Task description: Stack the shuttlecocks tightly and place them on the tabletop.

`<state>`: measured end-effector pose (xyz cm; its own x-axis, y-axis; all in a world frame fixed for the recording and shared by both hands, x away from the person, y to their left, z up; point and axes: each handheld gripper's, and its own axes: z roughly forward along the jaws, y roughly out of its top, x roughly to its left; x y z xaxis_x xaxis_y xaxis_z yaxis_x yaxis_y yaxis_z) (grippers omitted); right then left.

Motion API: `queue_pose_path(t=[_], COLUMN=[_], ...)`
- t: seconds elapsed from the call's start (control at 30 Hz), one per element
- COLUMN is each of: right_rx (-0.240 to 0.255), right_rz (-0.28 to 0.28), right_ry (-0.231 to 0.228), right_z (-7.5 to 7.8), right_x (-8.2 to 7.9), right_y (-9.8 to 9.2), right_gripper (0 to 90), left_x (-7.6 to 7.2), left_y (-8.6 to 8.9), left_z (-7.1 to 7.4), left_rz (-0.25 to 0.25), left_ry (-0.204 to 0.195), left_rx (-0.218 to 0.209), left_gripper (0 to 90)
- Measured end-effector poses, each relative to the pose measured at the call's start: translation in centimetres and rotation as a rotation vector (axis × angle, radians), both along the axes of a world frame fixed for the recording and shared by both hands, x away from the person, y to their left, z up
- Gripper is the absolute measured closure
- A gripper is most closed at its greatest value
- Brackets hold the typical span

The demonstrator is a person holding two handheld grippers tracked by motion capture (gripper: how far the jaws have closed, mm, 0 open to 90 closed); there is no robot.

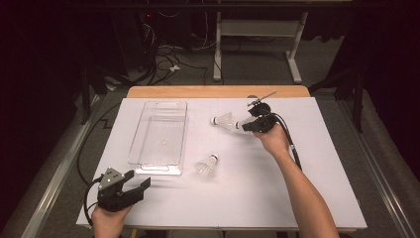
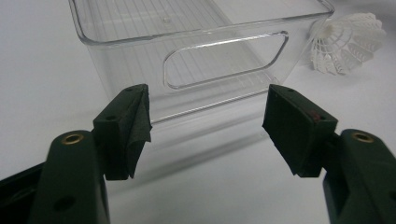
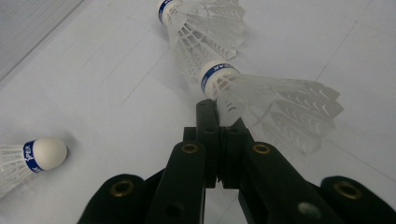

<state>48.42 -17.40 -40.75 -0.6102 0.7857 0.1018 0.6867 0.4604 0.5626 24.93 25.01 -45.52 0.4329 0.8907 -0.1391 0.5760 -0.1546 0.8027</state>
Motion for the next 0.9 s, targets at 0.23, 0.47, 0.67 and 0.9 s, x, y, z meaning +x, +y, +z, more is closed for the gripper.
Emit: queue_pose_path(t=[0.23,0.47,0.67,0.9], right_rx=[0.002,0.013,0.027,0.043], right_rz=[0.000,-0.002,0.001,-0.006], right_ry=[0.003,0.006,0.016,0.022], right_z=[0.1,-0.1,-0.4,-0.8], right_x=[0.7,1.3,1.8,2.3], right_y=[0.5,1.3,2.0,2.4], right_gripper=[89.6,89.7,89.6,89.7], left_x=[0.0,0.0,0.1,0.1], left_y=[0.0,0.0,0.0,0.0], left_z=[0.0,0.0,0.0,0.0], left_rz=[-0.005,-0.008,-0.010,-0.007], left_ry=[0.000,-0.001,0.001,0.002], left_rx=[0.003,0.001,0.000,-0.003], left_gripper=[32.6,32.7,32.7,32.7])
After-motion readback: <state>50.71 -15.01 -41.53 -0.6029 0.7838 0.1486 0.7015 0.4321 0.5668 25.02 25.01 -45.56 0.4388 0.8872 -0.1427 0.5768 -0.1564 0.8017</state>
